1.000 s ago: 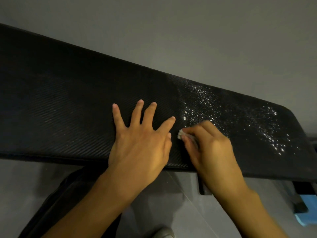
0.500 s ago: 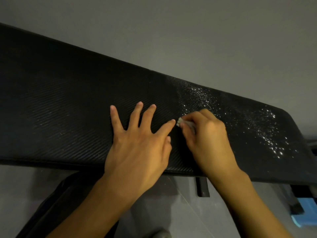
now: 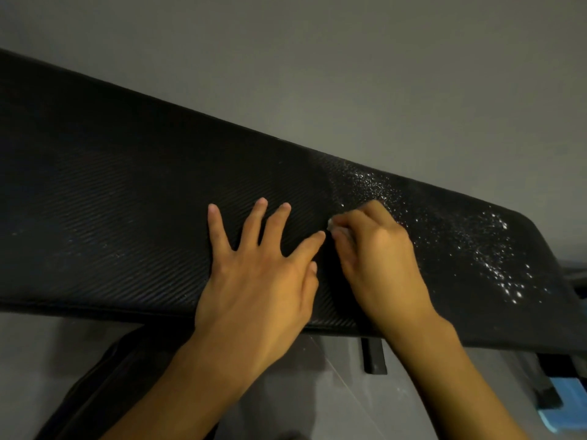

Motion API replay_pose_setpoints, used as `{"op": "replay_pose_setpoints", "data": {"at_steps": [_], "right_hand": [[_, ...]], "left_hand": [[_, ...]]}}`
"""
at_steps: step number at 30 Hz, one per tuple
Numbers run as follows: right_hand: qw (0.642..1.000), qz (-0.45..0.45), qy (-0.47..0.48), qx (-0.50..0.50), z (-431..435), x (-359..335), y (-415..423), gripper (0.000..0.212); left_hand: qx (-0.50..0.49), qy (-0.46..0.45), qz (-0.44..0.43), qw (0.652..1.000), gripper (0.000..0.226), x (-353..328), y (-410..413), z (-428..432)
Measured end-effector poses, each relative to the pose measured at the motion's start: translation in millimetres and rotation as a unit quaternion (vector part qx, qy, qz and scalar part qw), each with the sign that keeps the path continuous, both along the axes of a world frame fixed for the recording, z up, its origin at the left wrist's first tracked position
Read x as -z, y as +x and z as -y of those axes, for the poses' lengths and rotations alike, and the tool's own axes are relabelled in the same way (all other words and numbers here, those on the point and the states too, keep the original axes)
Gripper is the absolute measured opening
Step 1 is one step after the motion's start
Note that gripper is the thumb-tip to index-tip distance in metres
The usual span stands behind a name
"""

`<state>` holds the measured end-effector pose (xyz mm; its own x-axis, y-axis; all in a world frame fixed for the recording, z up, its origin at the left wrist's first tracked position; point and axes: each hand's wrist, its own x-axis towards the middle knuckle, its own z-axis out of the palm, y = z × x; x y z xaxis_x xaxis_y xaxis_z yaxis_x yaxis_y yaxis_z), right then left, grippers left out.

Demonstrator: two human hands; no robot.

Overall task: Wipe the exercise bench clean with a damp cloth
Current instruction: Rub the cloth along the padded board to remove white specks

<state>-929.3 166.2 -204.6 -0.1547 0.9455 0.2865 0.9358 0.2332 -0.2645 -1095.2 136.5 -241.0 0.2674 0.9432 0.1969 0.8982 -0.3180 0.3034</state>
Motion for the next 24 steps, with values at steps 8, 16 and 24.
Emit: {"op": "replay_pose_setpoints", "data": {"at_steps": [8, 16, 24], "right_hand": [[0.999, 0.018, -0.007, -0.029, -14.6, -6.0, 7.4, 0.013], [0.997, 0.002, -0.055, -0.057, 9.5, -15.9, 6.2, 0.011], [1.0, -0.008, -0.01, 0.008, -66.8, -7.2, 2.8, 0.012]], "left_hand": [[-0.006, -0.008, 0.002, 1.0, 0.05, -1.0, 1.0, -0.6], [-0.017, -0.011, 0.023, 1.0, 0.051, -1.2, -0.1, -2.3], [-0.044, -0.025, 0.009, 0.999, 0.056, -2.4, 3.4, -5.4]]}}
